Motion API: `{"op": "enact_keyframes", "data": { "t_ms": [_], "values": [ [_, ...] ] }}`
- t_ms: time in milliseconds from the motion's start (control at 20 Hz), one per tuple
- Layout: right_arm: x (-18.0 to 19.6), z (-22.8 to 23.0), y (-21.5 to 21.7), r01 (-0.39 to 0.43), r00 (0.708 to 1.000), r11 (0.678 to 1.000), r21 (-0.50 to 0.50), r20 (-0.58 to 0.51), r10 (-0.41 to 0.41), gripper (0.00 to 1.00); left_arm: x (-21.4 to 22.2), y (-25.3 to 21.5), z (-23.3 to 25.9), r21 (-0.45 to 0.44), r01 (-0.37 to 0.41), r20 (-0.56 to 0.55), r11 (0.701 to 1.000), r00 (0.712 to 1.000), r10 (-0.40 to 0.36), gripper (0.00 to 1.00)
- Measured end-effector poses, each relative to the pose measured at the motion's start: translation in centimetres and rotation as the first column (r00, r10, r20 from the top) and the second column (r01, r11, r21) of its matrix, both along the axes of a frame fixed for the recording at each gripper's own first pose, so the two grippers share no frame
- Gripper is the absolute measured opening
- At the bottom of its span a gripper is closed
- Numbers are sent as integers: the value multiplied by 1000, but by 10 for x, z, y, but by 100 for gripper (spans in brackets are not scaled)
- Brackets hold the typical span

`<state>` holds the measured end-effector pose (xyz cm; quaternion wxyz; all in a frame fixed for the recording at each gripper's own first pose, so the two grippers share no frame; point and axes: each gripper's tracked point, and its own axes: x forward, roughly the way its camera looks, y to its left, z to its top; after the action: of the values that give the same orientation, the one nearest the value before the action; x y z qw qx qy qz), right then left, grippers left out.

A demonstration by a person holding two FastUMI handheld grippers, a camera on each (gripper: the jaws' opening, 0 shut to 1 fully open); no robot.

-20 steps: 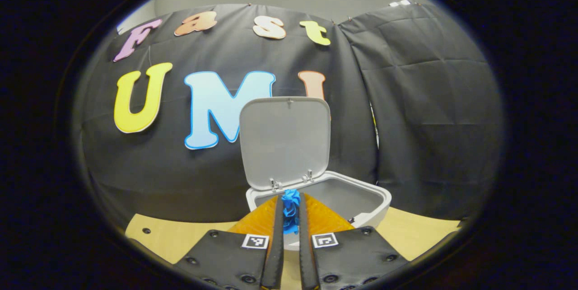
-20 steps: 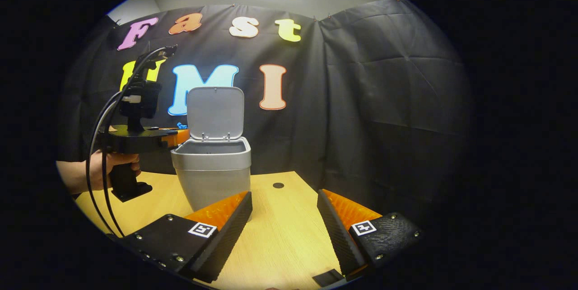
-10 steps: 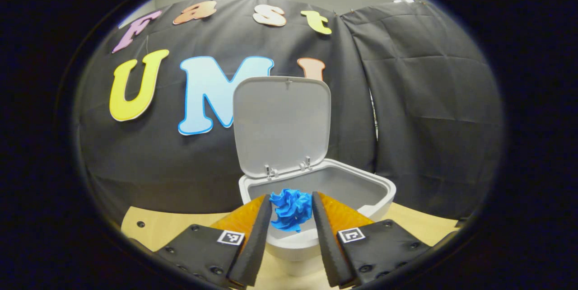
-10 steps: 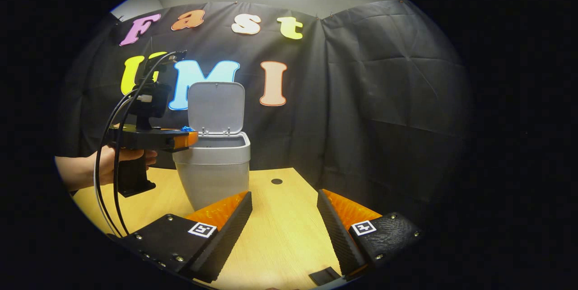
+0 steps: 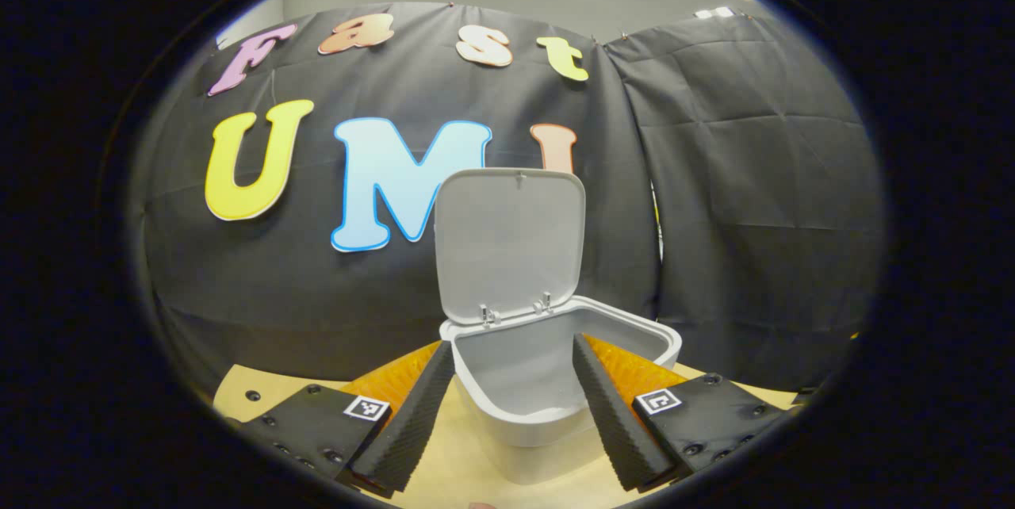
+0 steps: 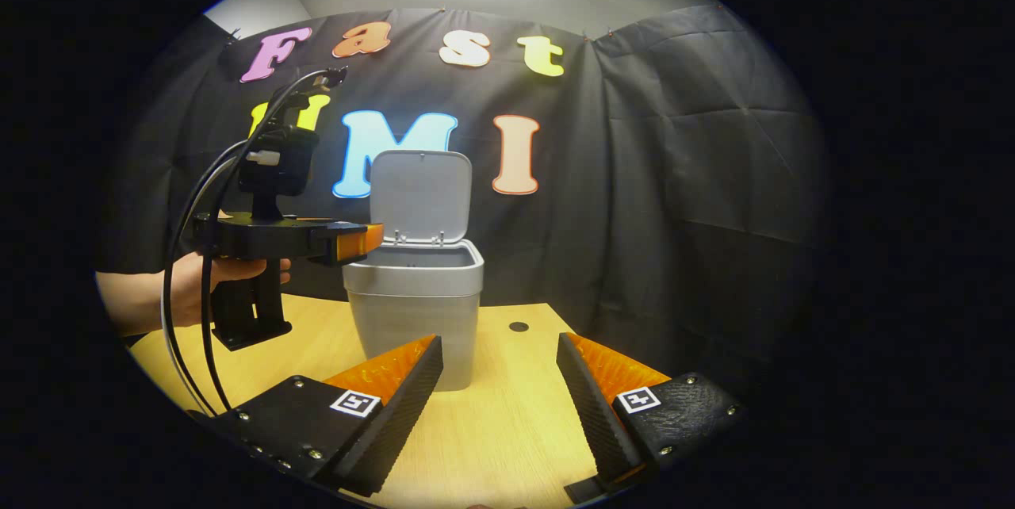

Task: Press the lid of the desktop garbage bin to open it, pick up the crumpled paper on the desktop and throw it into the bin, then pick up the pop can on the desktop and drop it into the bin, and finally close the garbage bin lid.

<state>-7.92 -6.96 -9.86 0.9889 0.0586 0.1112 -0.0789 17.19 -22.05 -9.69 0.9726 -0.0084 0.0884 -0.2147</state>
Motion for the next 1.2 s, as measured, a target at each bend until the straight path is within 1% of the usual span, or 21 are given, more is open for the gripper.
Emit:
{"op": "enact_keyframes", "data": {
  "t_ms": [150, 350, 650, 750, 800, 1000, 1100, 1200],
  "values": [
    [10, 0, 18, -56, 998, 998, 6, 16, 56, 93, -15, 20, 10, -15, -23, 22, 1000, 999, 23, 100],
    [14, -2, 55, -152, 988, 988, 18, 15, 152, 94, -36, 56, 17, -40, -81, 32, 996, 996, 82, 100],
    [26, -14, 115, -315, 949, 948, 46, 2, 315, 95, -61, 115, 21, -24, -172, 37, 985, 984, 172, 100],
    [26, -23, 139, -373, 927, 925, 66, -12, 375, 95, -71, 131, 21, -16, -199, 37, 980, 979, 199, 100],
    [27, -30, 150, -403, 913, 912, 74, -27, 406, 95, -76, 138, 20, -14, -211, 35, 977, 977, 211, 93],
    [22, -57, 189, -504, 856, 859, 89, -83, 510, 95, -91, 163, 15, -7, -251, 14, 968, 968, 251, 96],
    [21, -70, 204, -536, 831, 837, 109, -106, 546, 95, -96, 172, 13, -9, -268, 3, 963, 963, 268, 98],
    [22, -86, 214, -556, 810, 822, 125, -140, 569, 95, -102, 179, 10, -6, -281, -7, 960, 960, 281, 100]
  ]
}}
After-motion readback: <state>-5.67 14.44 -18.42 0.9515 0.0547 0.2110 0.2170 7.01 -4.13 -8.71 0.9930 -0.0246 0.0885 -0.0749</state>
